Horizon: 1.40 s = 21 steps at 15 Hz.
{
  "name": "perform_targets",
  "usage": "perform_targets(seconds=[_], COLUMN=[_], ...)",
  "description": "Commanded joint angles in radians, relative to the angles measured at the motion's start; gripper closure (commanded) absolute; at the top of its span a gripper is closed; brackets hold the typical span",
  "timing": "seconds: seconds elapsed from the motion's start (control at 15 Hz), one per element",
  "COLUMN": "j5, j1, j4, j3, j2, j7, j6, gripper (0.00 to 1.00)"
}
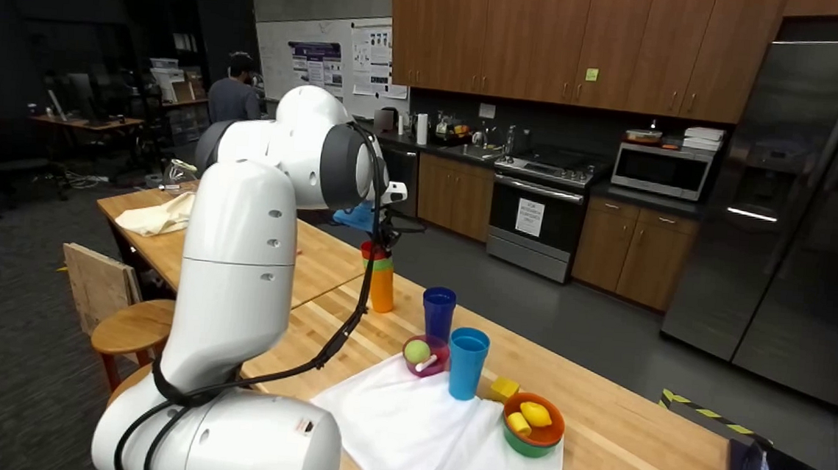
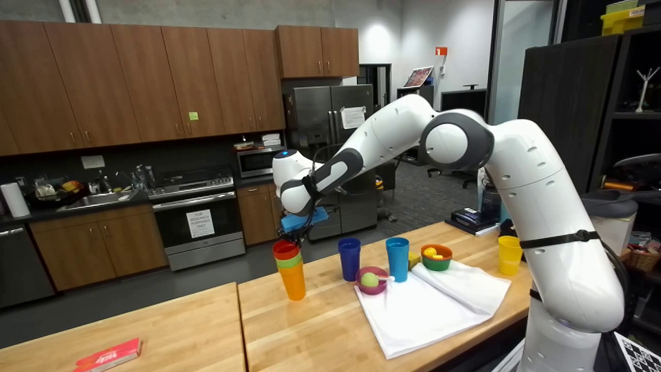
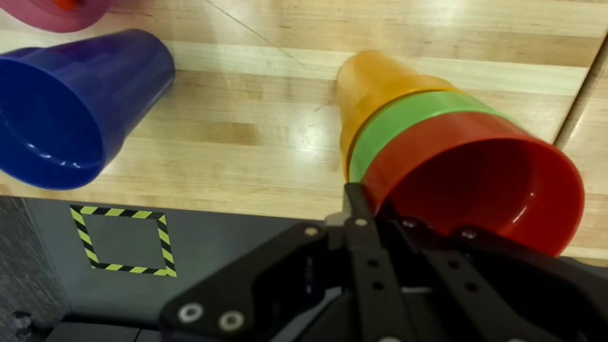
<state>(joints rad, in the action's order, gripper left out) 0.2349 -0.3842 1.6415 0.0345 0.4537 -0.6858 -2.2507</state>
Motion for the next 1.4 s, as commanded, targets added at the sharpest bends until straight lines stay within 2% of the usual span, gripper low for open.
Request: perform_targets(seconds=[0.0,0.4,0.93,1.33], j5=[0.032,0.01,-0.154,-0.118], j1=[-0.004,0.016,0.075,0.076], j4=[0.041,0.055,0.147,0.16], j3=[0.003,0.027,0.056,0.032], j2=[-0.083,-0.119,-0.107,-0.14], j7=[-0.006,0.011,0.046,0.026], j6=[0.005,-0.013,-0.048,-0.038], gripper=[0.99,0.99,0.99,0.99])
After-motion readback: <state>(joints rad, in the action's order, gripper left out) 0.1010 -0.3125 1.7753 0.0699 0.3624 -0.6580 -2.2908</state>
